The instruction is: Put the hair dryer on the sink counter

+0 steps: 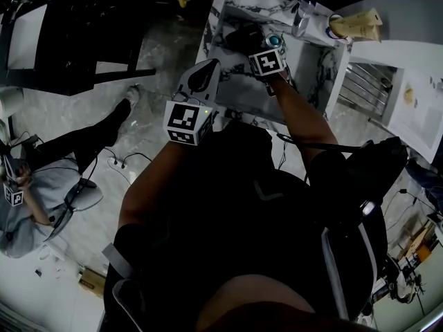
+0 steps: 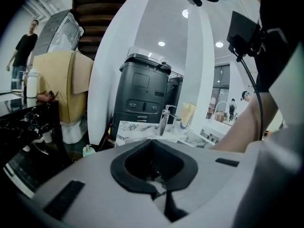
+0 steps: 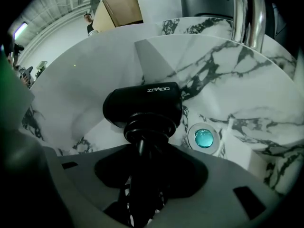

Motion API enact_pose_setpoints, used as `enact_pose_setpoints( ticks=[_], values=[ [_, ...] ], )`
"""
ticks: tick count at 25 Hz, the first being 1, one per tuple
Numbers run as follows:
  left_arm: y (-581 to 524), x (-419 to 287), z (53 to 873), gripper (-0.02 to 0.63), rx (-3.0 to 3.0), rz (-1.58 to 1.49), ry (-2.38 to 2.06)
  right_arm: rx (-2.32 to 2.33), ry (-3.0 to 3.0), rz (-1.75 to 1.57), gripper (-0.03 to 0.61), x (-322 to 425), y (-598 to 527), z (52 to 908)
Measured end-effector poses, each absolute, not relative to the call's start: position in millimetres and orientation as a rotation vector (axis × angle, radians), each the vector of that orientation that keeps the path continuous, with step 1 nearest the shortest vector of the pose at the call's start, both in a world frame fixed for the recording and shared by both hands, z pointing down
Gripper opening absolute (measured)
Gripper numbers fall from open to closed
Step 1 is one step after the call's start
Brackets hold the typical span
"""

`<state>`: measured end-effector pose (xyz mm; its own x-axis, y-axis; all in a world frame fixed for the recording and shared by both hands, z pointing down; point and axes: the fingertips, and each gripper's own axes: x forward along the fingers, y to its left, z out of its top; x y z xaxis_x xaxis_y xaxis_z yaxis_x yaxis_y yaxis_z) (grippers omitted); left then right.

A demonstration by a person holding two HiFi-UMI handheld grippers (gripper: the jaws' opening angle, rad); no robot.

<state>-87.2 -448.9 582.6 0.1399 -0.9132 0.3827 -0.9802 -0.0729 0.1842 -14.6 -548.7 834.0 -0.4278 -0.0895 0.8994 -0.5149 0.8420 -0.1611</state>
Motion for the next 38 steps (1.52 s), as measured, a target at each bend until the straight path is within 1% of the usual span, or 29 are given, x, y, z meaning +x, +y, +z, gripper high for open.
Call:
enact_pose_setpoints(
  ticks=[13, 18, 20, 25, 34, 35, 37, 38],
  values=[
    [-448, -89, 579, 0.005, 2.034, 0.233, -1.813, 0.435, -1.979, 0.525, 0.202, -14, -547, 839],
    [-448, -83, 573, 0.005, 2.058, 0.242, -1.814, 0.462, -2.011, 0.462, 0.243, -11, -552, 828],
    [-447, -80, 571, 0.005, 2.062, 0.247, -1.818, 0.47, -2.035, 0.468, 0.245, -11, -553, 821],
    [-449, -71, 563, 0.005, 2.086, 0.227, -1.812, 0.475, -2.115, 0.464, 0.245, -11, -553, 787],
    [-451, -57, 535, 0.005, 2.144, 0.193, -1.835, 0.527, -2.319, 0.444, 0.244, -1, -551, 695],
    [-449, -56, 531, 0.005, 2.139, 0.18, -1.837, 0.535, -2.342, 0.437, 0.238, 1, -549, 682],
    [-443, -51, 524, 0.005, 2.118, 0.136, -1.841, 0.559, -2.385, 0.418, 0.181, 7, -544, 658],
    [-440, -48, 519, 0.005, 2.112, 0.114, -1.841, 0.571, -2.405, 0.411, 0.167, 11, -542, 647]
  ],
)
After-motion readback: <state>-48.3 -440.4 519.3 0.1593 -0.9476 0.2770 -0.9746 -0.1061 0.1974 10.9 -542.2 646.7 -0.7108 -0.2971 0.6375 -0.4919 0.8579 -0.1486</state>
